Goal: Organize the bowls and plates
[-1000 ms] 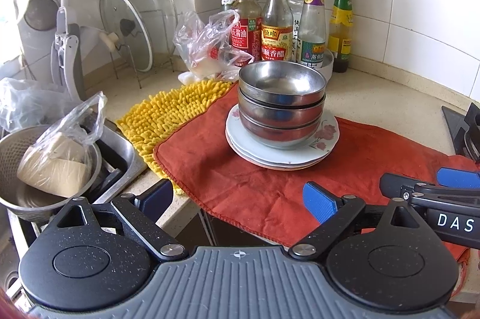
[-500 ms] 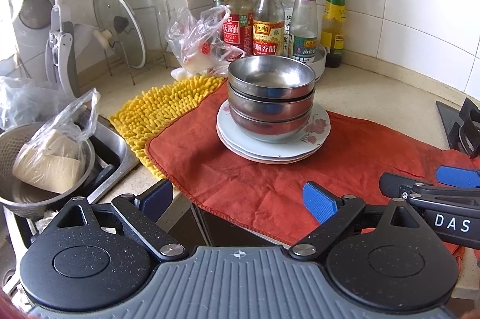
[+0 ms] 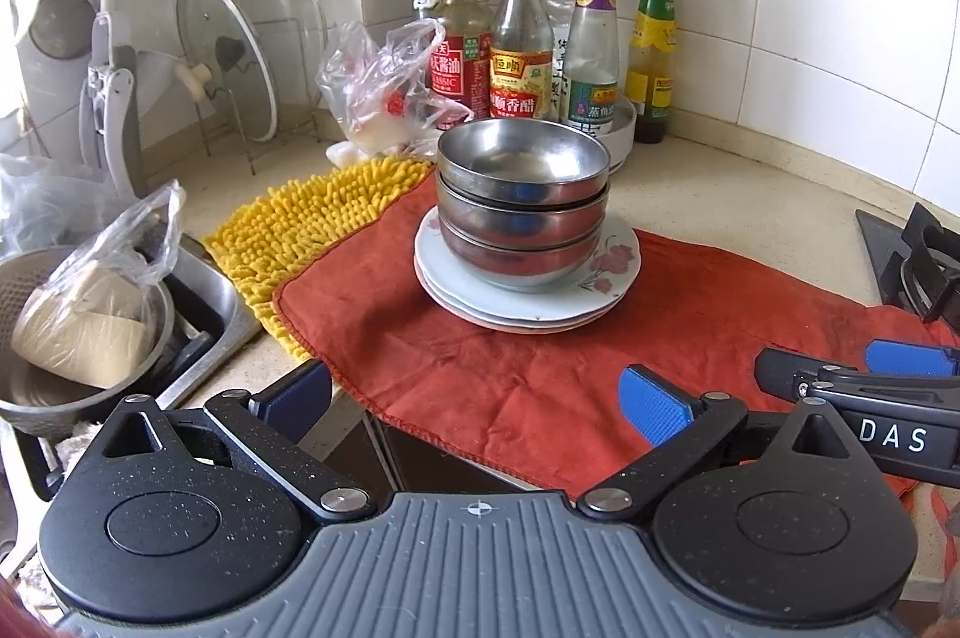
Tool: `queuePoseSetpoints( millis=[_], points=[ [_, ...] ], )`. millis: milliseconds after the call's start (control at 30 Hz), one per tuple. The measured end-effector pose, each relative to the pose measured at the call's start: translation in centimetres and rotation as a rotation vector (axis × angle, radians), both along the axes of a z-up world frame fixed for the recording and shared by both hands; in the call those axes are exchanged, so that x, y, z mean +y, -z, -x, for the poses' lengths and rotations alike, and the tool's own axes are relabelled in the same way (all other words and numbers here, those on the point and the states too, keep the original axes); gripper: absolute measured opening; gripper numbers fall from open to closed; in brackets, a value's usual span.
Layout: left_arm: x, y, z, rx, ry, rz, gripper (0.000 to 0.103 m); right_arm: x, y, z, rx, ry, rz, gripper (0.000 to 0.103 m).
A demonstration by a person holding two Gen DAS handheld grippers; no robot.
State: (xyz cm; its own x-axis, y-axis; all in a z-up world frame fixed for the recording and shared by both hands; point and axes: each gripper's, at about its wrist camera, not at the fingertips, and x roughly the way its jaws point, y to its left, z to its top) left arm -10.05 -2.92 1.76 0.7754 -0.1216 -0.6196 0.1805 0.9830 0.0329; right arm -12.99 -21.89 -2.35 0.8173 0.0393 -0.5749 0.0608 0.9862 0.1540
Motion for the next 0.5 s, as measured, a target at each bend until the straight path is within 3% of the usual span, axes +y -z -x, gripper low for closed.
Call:
queuePoseSetpoints(
  millis=[267,500],
  points=[
    [-0.01,-0.16,0.09,-0.039,0.005,-0.013,0.103,0.05,-0.26,0.18,-0.010,0.003,-0.008,0.080],
    [0.25,0.17,-0.73,-0.016,-0.013,-0.037,0.103,0.97,-0.65,0.64,-0.026,-0.026,0.003,0.080]
  ],
)
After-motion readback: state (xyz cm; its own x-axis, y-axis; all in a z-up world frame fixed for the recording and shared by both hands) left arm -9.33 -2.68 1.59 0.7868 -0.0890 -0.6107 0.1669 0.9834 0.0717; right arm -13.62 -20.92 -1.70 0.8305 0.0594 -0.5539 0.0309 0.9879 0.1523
